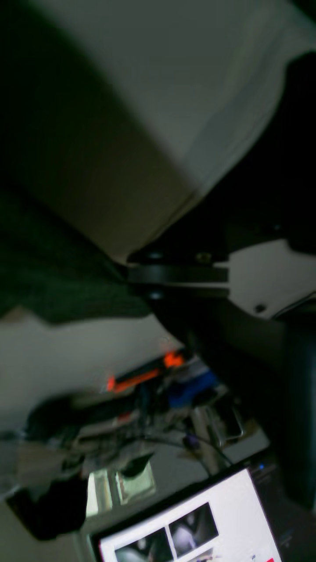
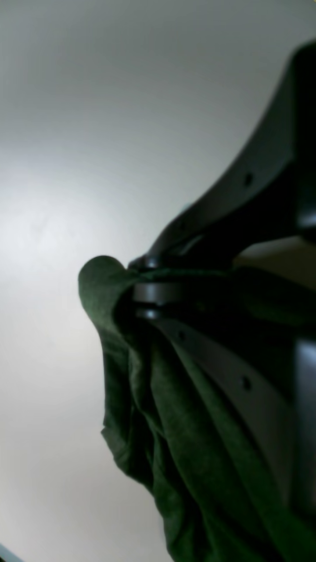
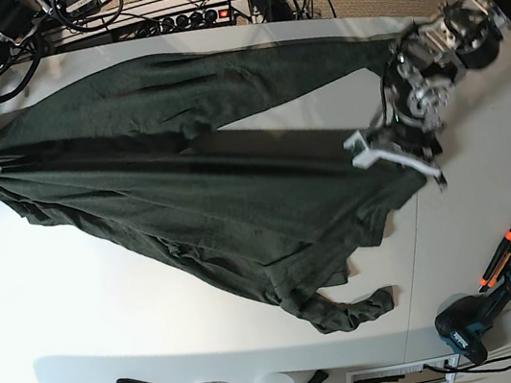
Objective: Layout the t-shirt on the table in an organized manner, then fold the t-shirt properly
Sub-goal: 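Lift the grasped fabric with the left gripper and pull it toward the shirt's end, then lay the fabric down and release it with the left gripper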
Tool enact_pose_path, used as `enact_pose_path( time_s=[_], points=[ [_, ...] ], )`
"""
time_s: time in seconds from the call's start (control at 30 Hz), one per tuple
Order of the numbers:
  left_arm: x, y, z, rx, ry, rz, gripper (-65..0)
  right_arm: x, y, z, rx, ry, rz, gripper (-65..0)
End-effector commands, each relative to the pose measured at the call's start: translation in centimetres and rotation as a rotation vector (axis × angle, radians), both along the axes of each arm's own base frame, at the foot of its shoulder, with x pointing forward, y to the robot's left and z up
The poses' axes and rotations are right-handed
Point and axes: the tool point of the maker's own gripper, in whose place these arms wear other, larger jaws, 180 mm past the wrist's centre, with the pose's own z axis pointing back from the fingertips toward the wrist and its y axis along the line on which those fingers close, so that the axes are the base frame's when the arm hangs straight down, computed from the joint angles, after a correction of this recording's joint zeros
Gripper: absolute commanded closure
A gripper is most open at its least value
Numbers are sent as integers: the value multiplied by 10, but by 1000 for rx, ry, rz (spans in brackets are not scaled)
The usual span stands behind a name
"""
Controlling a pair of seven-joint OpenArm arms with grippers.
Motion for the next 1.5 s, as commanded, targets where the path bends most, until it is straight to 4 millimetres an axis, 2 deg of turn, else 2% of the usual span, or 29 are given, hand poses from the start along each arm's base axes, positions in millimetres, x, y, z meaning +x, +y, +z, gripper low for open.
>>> enact_pose_path(
  time_s=[0.0, 0.3, 0.53, 0.83, 1.07, 1.2, 1.3, 1.33, 1.43, 1.47],
  points=[
    [6, 9, 10, 28, -47, 14, 0, 7, -10, 22, -52, -52, 2, 0],
    [-27, 25, -15, 107, 54, 56, 0, 7, -10, 22, -52, -52, 2, 0],
    [-34, 31, -16, 134, 71, 89, 0, 7, -18, 30, -71, -37, 7, 0],
    [-54, 5, -6, 61, 80, 45, 0, 6, -23, 35, -83, -31, 9, 0],
    [-53, 3, -5, 53, 76, 40, 0, 6, -22, 33, -79, -23, 13, 0],
    [-49, -5, -3, 6, 51, 24, 0, 11, -5, 26, -77, 24, 146, 0],
    [-48, -13, -2, -24, 42, 8, 0, 11, -1, 24, -72, 40, 172, 0],
    [-47, -16, -2, -35, 37, 8, 0, 11, -1, 24, -73, 41, 172, -28],
    [-47, -27, -1, -70, 30, 10, 0, 11, -1, 23, -75, 43, 171, -207],
    [-46, -31, -1, -81, 30, 7, 0, 11, -2, 24, -77, 46, 171, -235]
  ],
)
